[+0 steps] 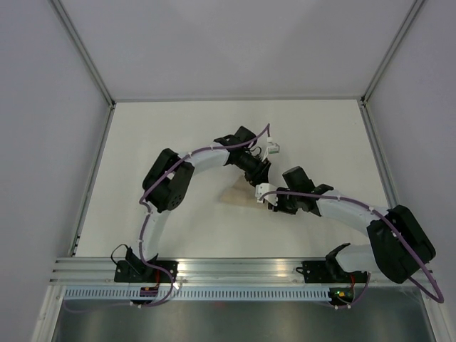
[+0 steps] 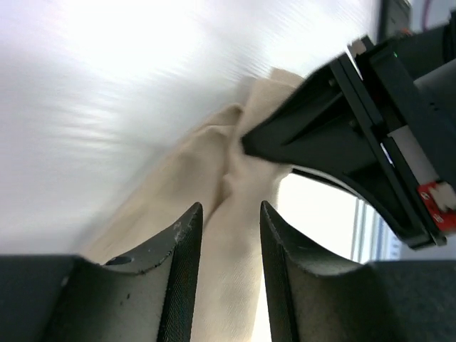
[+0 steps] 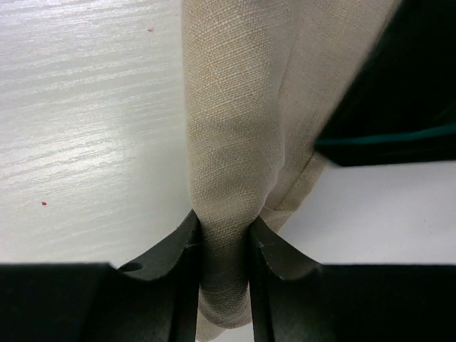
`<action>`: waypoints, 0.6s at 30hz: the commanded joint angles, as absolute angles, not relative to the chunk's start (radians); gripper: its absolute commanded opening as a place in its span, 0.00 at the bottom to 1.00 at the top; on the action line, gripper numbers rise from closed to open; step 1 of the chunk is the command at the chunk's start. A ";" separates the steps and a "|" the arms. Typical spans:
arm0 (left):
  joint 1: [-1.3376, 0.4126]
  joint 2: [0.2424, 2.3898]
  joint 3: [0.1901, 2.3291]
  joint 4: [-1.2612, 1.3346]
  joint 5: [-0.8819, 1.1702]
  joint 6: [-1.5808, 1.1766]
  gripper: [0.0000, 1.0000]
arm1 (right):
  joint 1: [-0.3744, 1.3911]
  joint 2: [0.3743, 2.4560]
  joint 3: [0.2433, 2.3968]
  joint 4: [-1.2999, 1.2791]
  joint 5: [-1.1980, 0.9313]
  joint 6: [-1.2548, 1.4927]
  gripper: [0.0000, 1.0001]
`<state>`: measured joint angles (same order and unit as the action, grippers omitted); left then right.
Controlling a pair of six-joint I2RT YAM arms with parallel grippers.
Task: Fold the napkin, place the utensils inside, and roll it up
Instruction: Roll the napkin with the utensil
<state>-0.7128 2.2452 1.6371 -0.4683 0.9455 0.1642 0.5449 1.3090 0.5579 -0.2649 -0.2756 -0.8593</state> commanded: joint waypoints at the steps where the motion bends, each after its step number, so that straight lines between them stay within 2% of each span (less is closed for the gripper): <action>1: -0.652 2.105 1.591 -0.282 0.841 0.071 0.43 | 0.535 1.357 0.613 -0.411 -0.288 -0.853 0.14; 7: -0.600 1.915 1.384 -0.054 0.675 -0.014 0.43 | 0.471 1.477 0.748 -0.595 -0.393 -0.887 0.15; 12: -0.589 1.754 1.154 0.124 0.588 -0.066 0.43 | 0.374 1.672 0.945 -0.799 -0.488 -0.988 0.14; 18: -0.653 1.597 0.941 0.274 0.378 -0.003 0.43 | 0.293 1.906 1.169 -1.096 -0.587 -1.113 0.15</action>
<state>-0.6060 1.6745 1.0203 0.1169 0.5407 -0.0116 0.3313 1.8015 1.1000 -0.8719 -0.5529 -0.9977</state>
